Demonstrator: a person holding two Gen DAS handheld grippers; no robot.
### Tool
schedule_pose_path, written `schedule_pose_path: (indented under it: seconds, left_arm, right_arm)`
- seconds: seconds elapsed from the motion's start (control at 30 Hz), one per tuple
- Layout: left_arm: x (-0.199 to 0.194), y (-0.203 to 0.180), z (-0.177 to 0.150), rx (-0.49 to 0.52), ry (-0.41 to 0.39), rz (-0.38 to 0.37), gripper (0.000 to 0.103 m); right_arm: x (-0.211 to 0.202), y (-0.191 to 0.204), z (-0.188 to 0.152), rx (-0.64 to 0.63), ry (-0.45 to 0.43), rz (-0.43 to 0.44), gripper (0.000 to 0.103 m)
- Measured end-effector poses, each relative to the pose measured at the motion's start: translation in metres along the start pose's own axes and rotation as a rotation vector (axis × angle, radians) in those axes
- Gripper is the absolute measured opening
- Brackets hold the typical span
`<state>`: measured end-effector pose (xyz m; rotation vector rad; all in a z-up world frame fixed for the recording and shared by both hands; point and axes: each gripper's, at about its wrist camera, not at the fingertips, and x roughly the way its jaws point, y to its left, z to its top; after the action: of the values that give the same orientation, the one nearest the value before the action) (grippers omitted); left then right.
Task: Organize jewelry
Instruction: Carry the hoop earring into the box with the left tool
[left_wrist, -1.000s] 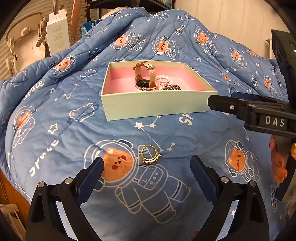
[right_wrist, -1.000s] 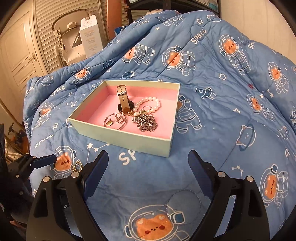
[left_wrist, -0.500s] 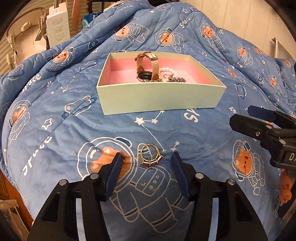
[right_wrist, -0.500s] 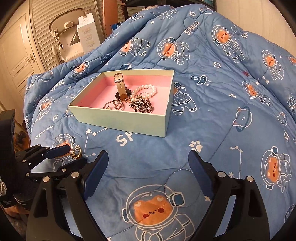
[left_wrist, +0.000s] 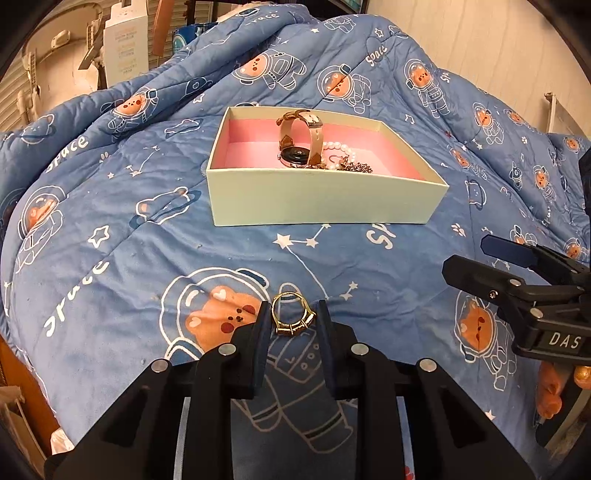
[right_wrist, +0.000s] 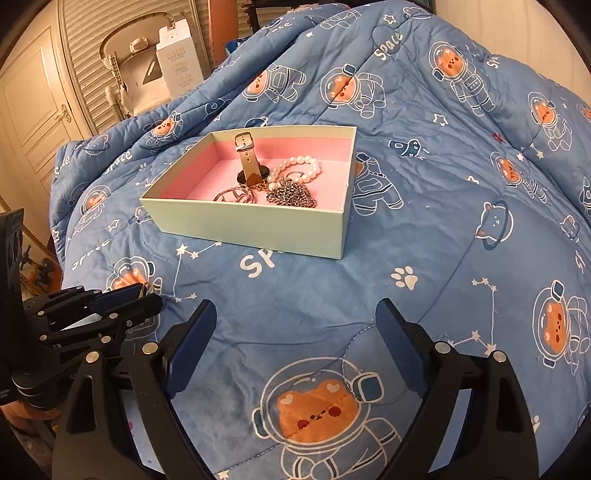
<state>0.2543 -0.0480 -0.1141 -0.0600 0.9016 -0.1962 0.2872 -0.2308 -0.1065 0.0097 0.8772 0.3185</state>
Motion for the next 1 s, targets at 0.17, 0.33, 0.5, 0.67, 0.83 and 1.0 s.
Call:
schedule_pose_path:
  seconds: [0.17,0.33,0.5,0.67,0.83,1.0]
  left_arm:
    - [-0.011,0.003,0.0,-0.015,-0.015,-0.017,0.024]
    - [-0.022,0.0,0.009,-0.003,-0.046,-0.029,0.024]
    - [-0.029,-0.005,0.027,0.014,-0.071,-0.051,0.024]
    - [-0.03,-0.005,0.047,0.033,-0.083,-0.055,0.024]
    - [-0.022,0.003,0.07,0.027,-0.066,-0.068,0.024]
    - [-0.009,0.006,0.091,0.023,-0.044,-0.081,0.024]
  right_arm:
    - [-0.002,0.001,0.0,-0.001,-0.003,0.002,0.087]
    - [-0.006,0.005,0.002,-0.015,-0.011,0.01,0.087]
    - [-0.011,0.011,0.012,-0.045,-0.035,0.021,0.087]
    - [-0.012,0.017,0.031,-0.092,-0.054,0.035,0.087]
    - [-0.009,0.021,0.05,-0.144,-0.072,0.024,0.087]
    - [-0.002,0.022,0.066,-0.154,-0.077,0.016,0.093]
